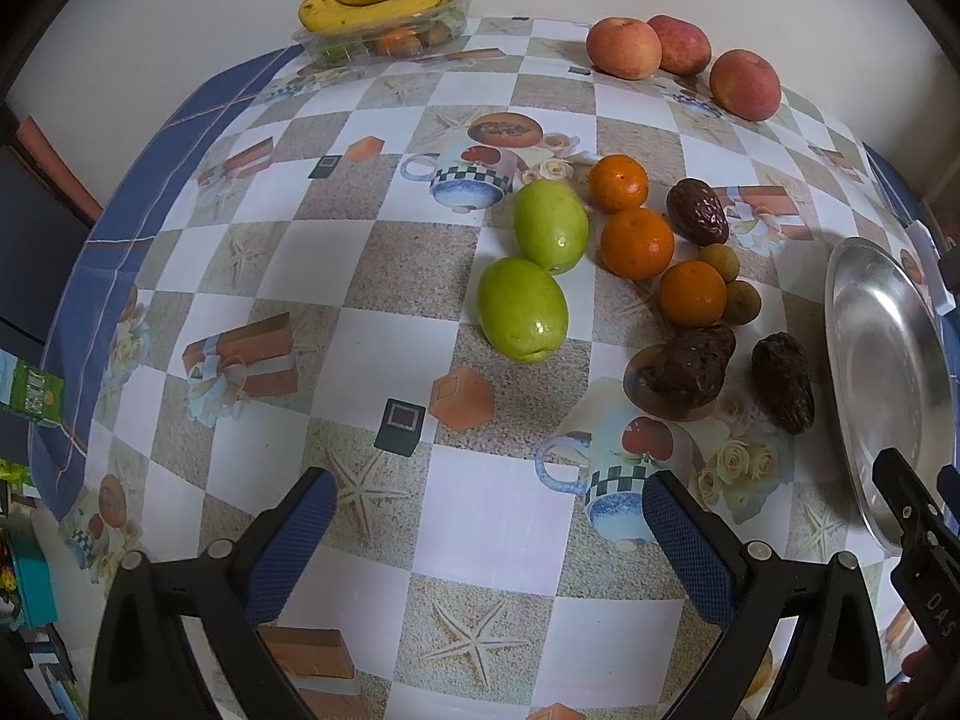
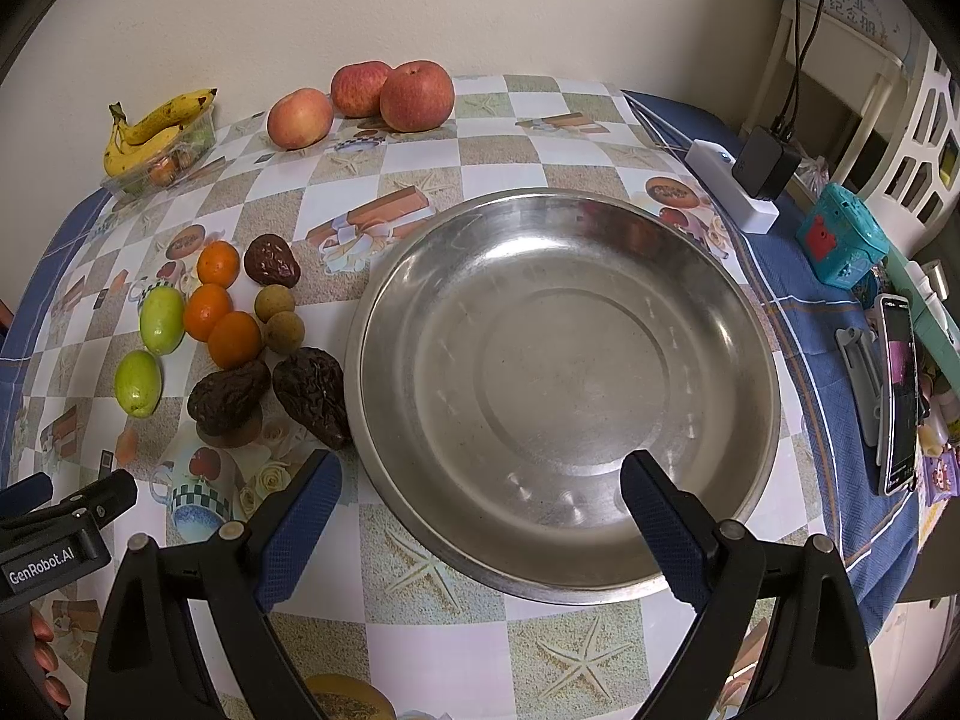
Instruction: Organize fruits
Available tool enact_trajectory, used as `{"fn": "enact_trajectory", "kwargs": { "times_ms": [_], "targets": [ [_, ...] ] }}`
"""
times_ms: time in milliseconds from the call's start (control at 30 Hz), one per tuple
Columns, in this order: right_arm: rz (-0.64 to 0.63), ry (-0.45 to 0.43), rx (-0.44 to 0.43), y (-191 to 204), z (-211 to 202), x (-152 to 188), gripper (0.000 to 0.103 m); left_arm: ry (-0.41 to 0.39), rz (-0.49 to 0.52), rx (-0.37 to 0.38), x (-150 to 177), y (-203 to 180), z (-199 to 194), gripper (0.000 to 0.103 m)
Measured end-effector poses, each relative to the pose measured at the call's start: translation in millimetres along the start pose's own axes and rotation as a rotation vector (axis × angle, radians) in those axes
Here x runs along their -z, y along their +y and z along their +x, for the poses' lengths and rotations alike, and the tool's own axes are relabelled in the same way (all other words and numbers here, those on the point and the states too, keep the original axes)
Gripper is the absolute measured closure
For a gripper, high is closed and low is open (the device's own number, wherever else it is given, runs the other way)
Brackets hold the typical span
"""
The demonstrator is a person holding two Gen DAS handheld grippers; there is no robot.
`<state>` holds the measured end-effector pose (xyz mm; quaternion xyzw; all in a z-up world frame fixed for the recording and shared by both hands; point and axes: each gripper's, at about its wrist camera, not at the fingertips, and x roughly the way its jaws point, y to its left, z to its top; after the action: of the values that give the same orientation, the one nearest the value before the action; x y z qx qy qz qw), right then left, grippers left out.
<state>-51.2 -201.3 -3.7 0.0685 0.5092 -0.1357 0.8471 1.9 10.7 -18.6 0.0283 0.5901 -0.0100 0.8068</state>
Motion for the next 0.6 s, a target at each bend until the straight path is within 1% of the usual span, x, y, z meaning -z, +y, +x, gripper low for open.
{"fn": "enact_trajectory", "kwargs": {
  "times_ms": [167,333,467,533,600],
  "targets": [
    [0.000,0.000,0.000,0,0,-1,0.009,-0.004,-0.019,0.003,-1,2,0,0.000],
    [-0.001,0.001,0.000,0,0,1,0.009,-0.022,-0.064,0.035,-3,6,-3,0.000],
    [-0.002,0.002,0.000,0,0,0,0.009,-0.049,-0.077,0.046,-4,7,-7,0.000],
    [-0.003,0.003,0.001,0,2,1,0.009,-0.076,-0.078,0.058,-4,7,-9,0.000],
    [-0.006,0.005,0.001,1,2,2,0.009,-0.101,-0.063,0.046,-5,6,-11,0.000]
  ]
}}
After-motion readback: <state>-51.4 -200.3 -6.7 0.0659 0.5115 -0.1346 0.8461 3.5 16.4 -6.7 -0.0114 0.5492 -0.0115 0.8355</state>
